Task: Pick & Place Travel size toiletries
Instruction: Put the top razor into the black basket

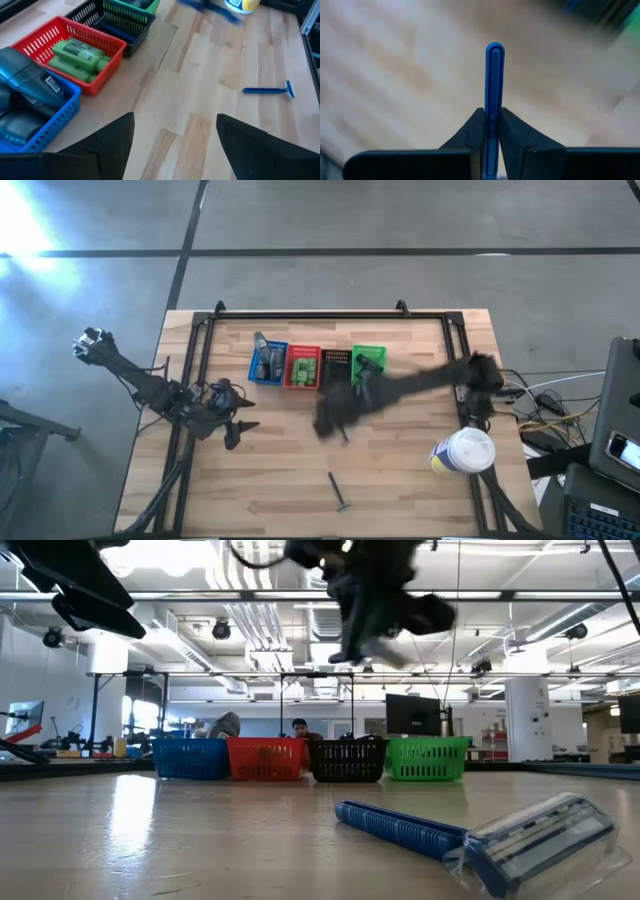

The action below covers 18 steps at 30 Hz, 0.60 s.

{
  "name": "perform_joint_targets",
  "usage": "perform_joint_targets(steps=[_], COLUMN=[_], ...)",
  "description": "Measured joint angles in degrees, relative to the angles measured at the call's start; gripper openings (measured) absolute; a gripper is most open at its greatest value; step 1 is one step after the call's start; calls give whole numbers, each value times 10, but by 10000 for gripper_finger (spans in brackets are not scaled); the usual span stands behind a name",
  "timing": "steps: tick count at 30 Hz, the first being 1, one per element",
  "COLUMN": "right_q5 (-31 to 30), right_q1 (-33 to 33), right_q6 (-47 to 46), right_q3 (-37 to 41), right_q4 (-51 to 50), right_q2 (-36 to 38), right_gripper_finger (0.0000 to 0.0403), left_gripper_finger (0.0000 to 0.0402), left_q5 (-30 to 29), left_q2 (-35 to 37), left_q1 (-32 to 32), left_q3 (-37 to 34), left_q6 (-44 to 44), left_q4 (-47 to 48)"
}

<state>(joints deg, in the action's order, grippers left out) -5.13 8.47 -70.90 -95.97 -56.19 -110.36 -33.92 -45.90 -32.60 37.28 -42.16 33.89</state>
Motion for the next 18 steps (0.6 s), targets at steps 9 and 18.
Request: perform_joint_targets(steps=[9, 18], right_q5=[23, 38], right_q1=[-222, -236], right_q6=[105, 111], right_q3=[1, 2], right_q4=[67, 64], right_q2=[12, -67], right_gripper_finger=[29, 55], left_gripper_finger=[287, 287], left_q5=[-43, -53], left_q2=[1, 1], left_q1=[0, 0], left_q3=[0, 0], left_q6=[-30, -35], left_q4=[1, 6])
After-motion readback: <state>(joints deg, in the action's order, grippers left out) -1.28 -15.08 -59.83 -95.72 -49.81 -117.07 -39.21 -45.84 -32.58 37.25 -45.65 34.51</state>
